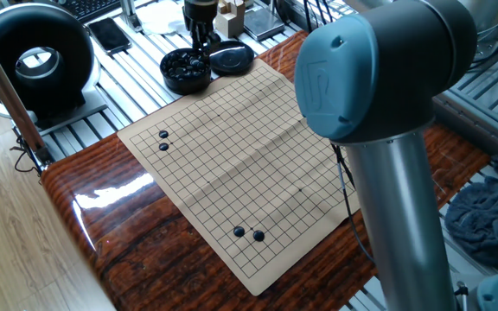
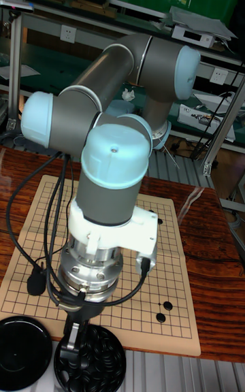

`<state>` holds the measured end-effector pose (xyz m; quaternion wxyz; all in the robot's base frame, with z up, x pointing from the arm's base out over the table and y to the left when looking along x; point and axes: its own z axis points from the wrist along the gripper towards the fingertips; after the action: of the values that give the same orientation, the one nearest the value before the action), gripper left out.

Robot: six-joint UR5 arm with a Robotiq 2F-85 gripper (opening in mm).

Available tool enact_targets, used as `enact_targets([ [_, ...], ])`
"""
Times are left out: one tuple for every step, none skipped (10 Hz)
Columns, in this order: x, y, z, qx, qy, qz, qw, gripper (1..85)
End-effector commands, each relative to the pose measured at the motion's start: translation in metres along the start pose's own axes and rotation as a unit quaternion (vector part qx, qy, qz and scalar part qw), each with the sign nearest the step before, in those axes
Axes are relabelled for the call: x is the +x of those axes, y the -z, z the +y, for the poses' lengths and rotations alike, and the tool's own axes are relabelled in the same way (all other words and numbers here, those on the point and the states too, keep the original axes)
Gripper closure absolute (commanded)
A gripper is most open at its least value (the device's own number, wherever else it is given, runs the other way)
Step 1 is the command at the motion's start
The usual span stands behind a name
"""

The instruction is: Play the first move as black on the 3-4 point in the upper right corner of the Go board

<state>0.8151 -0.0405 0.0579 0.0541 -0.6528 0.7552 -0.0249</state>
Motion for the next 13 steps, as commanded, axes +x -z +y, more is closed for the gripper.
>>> enact_targets([
  [-0.005,-0.005,-0.002,0.0,-0.01,-0.018,0.9998,42.3],
  [-0.005,-0.006,-0.003,0.0,-0.007,-0.018,0.9998,42.3],
  [-0.006,-0.008,-0.005,0.0,-0.006,-0.018,0.9998,42.3],
  [-0.006,-0.01,-0.006,-0.001,-0.005,-0.017,0.9998,42.3],
  [-0.006,-0.012,-0.007,-0.003,-0.003,-0.017,0.9998,42.3],
  [-0.006,-0.014,-0.007,-0.004,-0.002,-0.017,0.9998,42.7],
  [-0.007,-0.015,-0.006,-0.006,-0.002,-0.017,0.9998,43.0],
  [-0.008,-0.017,-0.005,-0.01,-0.002,-0.017,0.9998,44.0],
  [-0.009,-0.019,-0.003,-0.017,-0.004,-0.019,0.9997,45.3],
  [-0.011,-0.02,0.0,-0.023,-0.007,-0.02,0.9995,46.0],
  [-0.011,-0.02,0.001,-0.024,-0.008,-0.02,0.9995,47.7],
  [-0.011,-0.021,0.001,-0.024,-0.01,-0.017,0.9995,49.3],
  [-0.01,-0.021,0.001,-0.023,-0.012,-0.016,0.9995,50.3],
])
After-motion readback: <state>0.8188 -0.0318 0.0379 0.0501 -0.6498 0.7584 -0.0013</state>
